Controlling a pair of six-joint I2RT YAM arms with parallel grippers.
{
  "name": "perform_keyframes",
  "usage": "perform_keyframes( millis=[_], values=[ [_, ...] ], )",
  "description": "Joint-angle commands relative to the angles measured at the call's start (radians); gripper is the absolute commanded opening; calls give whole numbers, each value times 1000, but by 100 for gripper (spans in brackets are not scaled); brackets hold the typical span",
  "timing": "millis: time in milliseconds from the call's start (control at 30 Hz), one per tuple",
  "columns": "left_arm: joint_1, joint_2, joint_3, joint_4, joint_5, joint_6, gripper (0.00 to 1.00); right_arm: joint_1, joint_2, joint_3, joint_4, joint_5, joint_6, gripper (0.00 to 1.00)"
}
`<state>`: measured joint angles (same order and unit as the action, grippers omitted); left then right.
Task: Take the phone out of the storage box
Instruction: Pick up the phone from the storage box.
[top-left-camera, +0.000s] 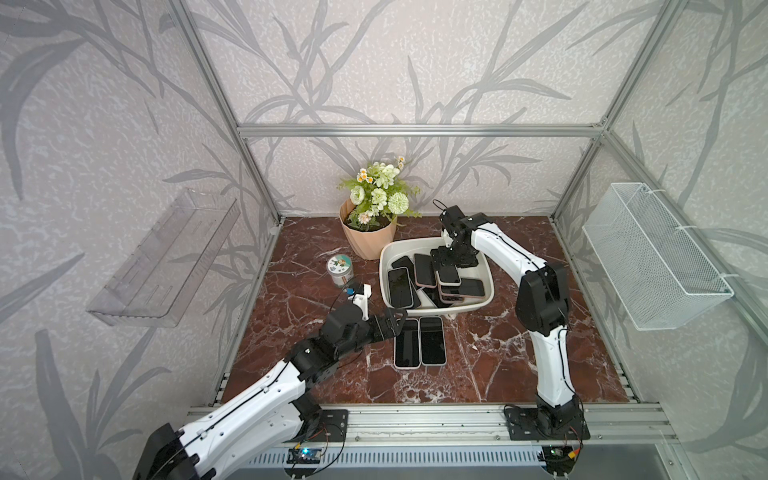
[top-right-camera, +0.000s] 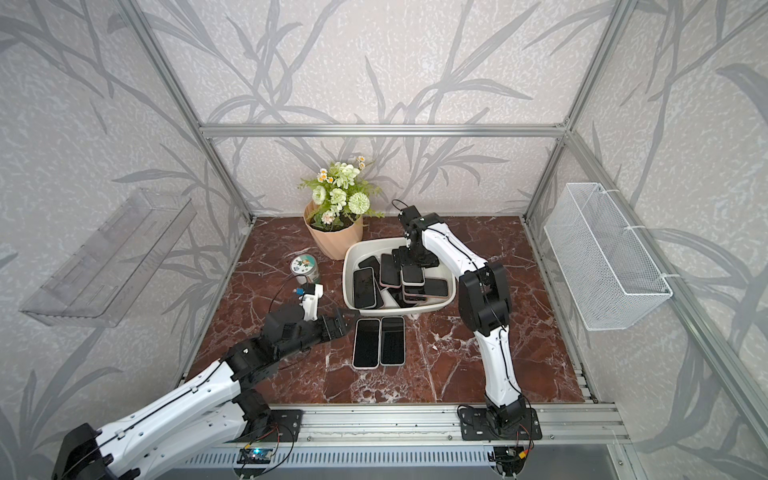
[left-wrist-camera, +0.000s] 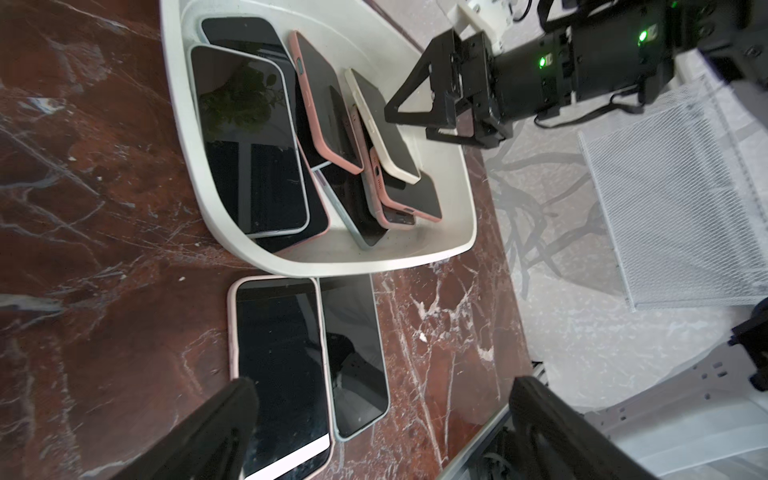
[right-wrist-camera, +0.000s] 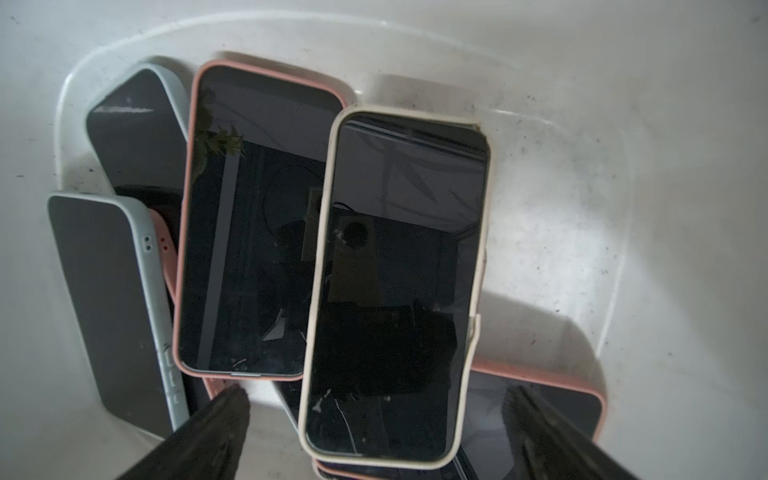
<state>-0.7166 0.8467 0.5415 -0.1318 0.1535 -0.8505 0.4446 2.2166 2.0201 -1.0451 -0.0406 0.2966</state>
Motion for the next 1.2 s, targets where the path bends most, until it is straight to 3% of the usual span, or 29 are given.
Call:
perform_keyframes(
  millis=[0,233,367,533,867,1167],
  values=[
    [3,73,122,-191,-19,198,100,-4,48,85,-73,24,-34,99],
    [-56,187,252,-330,-91,432,100,-9,160,219,-142,16,-51,99],
    [-70,172,250,-304,-100,536,100,-16,205,277,-171,15,-53,99],
    [-76,109,181,-182,-28,666,100,-27,231,292,-174,0,-56,99],
    [-74,42,96,-52,-4,660,100,-52,276,318,-156,-71,-42,99],
    [-74,40,95,-59,-7,656,100,-58,389,508,-252,-72,-48,96]
  ],
)
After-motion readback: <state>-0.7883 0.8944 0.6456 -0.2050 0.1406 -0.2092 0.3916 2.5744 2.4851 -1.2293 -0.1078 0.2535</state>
